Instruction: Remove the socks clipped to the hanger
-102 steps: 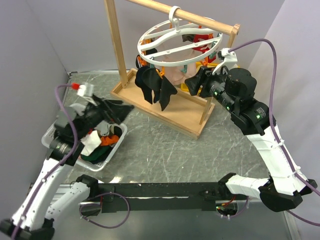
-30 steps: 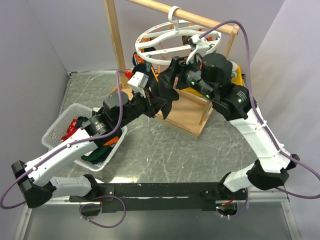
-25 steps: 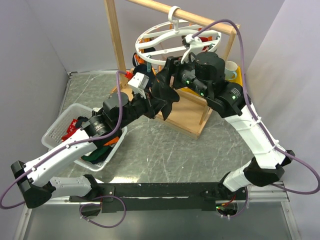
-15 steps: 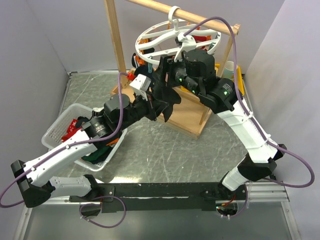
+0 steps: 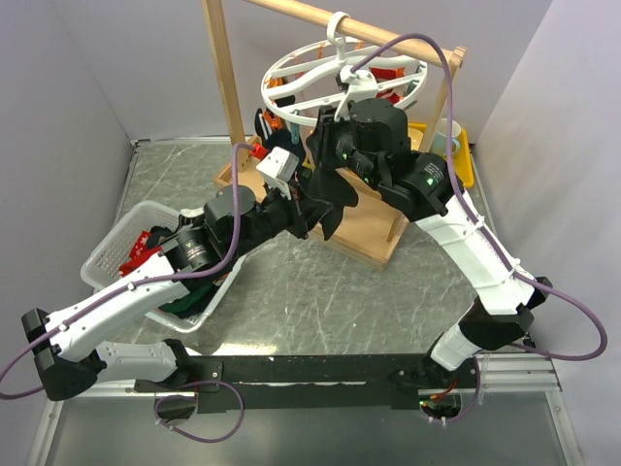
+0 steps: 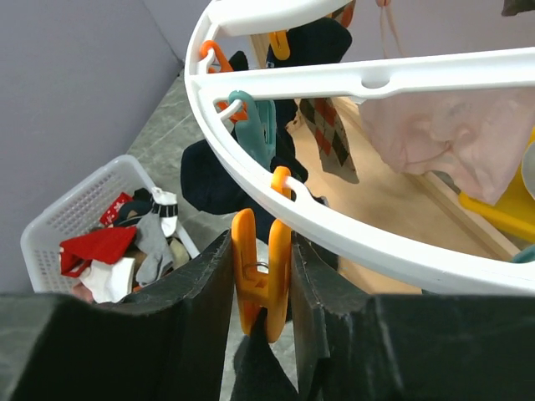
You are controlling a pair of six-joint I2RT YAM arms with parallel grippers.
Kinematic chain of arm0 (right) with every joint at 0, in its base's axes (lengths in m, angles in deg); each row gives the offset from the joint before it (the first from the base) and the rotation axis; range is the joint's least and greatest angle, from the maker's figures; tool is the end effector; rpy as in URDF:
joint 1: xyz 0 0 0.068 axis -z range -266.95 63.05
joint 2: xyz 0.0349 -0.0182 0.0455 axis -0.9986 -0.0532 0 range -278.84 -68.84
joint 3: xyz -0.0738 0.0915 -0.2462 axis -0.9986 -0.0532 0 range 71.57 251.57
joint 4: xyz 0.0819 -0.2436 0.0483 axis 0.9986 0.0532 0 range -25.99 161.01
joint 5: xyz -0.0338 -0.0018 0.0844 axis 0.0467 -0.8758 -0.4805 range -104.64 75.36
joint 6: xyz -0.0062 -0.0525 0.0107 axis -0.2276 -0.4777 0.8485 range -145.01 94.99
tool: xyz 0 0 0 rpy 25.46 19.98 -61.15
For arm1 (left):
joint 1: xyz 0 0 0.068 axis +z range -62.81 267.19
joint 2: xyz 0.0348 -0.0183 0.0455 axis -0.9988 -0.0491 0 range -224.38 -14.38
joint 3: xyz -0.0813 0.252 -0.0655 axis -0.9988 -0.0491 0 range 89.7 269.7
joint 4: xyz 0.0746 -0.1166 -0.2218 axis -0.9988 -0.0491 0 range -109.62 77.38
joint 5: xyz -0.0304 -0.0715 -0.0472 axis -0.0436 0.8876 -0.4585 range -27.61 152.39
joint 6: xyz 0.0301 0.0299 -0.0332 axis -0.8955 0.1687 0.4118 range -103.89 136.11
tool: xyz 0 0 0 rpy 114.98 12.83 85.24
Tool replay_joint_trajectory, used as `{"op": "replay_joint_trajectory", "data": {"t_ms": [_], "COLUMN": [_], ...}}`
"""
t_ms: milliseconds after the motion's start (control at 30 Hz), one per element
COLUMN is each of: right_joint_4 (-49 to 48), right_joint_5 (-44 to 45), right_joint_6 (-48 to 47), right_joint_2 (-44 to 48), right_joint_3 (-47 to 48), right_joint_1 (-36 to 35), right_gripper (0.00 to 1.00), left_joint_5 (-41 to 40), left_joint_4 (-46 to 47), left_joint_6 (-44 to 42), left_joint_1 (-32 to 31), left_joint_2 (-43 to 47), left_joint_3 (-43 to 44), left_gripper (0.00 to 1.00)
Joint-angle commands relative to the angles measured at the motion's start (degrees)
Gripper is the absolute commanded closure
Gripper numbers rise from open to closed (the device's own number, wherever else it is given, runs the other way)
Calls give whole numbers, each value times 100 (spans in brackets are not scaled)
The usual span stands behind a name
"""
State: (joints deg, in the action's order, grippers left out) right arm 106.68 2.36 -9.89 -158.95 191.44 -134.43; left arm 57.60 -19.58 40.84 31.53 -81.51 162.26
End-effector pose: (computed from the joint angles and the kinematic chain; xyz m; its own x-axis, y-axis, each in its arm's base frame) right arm 0.2163 0.2206 0.5271 -0.2793 0.0645 -0.9580 -0.4551 0.8697 0.1912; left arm 0.1520 -0.2172 0.4367 -0.3383 -0.2439 -0.9089 0.6981 0.5826 -0.4162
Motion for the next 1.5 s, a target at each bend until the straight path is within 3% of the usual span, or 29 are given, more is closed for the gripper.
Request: {"op": "replay_joint_trajectory", "data": {"t_ms": [0, 267, 400, 600, 767, 900, 1000, 1033, 1200, 1333, 1467], "right_joint_4": [-155, -277, -330, -400, -453, -523, -585, -620, -901, -937, -1321], "right_joint_5": [155, 261, 278, 261, 208, 208, 138, 129, -108, -258, -196], "right_joint_6": [-140, -175, -184, -167, -158, -193, -167, -167, 17, 62, 246], "right_joint_2": [160, 405, 581, 915, 1293, 1574, 1803, 1917, 2304, 2471, 2822], "right_joint_3": [53, -254, -456, -825, -1211, -1510, -1783, -1949, -2433, -2513, -2881], "right_joint_1": [-33, -7, 72, 213, 450, 635, 828, 872, 1249, 1417, 1435], "right_gripper": [70, 71, 71, 70, 68, 61, 47, 38, 25, 23, 22], "left_joint_5": [189, 111, -547, -2181, -2430, -2245, -2403, -2447, -2859, -3675, -3460], "left_joint_4": [-42, -683, -1455, -2589, -3381, -3496, -3436, -3391, -3452, -4101, -4059], "left_joint_6": [14, 251, 251, 295, 366, 348, 401, 410, 445, 629, 822], "left_joint_1": [-50, -59, -50, -7, 651, 1520, 1873, 1953, 2374, 2665, 2937], "left_joint_2": [-63, 218, 525, 702, 780, 1131, 1526, 1641, 2064, 2011, 2029], "left_joint_3": [241, -215, -365, -85, 31, -223, -442, -513, -778, -786, -909], "left_gripper": [99, 99, 99, 99, 99, 99, 99, 99, 99, 99, 99]}}
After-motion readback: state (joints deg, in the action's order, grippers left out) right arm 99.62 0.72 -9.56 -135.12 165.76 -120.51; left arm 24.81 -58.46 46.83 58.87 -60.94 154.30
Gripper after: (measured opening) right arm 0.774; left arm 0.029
